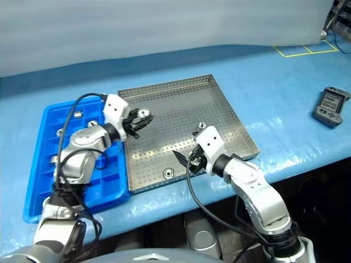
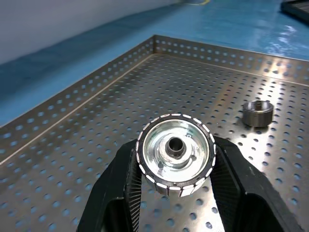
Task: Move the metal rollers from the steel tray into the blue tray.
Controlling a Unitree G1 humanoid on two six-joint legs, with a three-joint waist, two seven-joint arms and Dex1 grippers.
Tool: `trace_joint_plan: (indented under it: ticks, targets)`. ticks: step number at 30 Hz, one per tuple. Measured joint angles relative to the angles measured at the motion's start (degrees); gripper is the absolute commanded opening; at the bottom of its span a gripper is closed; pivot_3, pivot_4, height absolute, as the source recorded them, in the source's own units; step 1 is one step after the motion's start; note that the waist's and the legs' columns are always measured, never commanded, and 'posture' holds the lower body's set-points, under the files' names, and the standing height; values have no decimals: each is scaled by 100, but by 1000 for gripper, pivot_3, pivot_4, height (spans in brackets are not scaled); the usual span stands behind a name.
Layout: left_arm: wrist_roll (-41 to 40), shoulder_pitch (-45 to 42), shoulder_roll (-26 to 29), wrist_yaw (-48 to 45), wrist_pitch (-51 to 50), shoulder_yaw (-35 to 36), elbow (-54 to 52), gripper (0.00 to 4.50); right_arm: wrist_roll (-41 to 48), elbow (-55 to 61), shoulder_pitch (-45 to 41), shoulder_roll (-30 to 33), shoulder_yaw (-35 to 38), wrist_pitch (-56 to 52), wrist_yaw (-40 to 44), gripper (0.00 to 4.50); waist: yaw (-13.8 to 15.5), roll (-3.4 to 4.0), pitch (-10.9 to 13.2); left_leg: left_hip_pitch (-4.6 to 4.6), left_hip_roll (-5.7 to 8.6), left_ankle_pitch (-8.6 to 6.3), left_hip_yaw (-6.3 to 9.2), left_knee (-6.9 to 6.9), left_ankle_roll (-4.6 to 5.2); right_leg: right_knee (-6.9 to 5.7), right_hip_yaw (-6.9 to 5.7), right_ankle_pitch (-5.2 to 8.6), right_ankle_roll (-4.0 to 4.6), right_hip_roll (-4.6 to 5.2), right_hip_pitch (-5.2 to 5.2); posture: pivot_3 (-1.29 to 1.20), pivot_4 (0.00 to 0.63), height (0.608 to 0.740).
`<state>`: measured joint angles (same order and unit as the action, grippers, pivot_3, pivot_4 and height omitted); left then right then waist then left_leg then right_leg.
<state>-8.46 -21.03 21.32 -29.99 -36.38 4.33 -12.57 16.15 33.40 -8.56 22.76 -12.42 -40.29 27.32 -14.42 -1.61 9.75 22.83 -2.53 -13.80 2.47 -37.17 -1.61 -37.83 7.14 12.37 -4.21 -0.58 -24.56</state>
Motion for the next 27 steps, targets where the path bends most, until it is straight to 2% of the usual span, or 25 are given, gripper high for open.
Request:
trace_joint_plan:
  ticks: [7, 12, 21, 27]
  targets:
    - [33, 1143, 74, 866, -718, 738, -1554, 1696, 12, -319, -439, -188, -396, 99, 292, 4500, 460, -1, 0, 4, 2, 0, 3, -4, 0, 4, -5, 0, 1, 4, 0, -34, 150, 740]
    - [-52, 2040, -92, 1227, -1163, 942, -2353, 1696, 24, -446, -583, -282, -638, 107, 512, 4500, 744, -1, 0, 3, 1, 0, 2, -11, -1, 2, -9, 0, 3, 4, 1, -11, 150, 740]
    - [-114, 2927, -559, 1734, -1440, 1103, -2804, 1696, 37, -494, -619, -351, -744, 110, 648, 4500, 919, -3, -1, 2, 1, 1, 1, -22, -2, 1, -11, 11, 23, 5, 6, -1, 150, 740]
    - [-150, 3073, -628, 1851, -1467, 1087, -2798, 1696, 47, -495, -619, -351, -744, 110, 656, 4500, 948, -3, -1, 1, 0, 1, -1, -22, -2, 1, -11, 15, 32, 4, 6, -18, 150, 740]
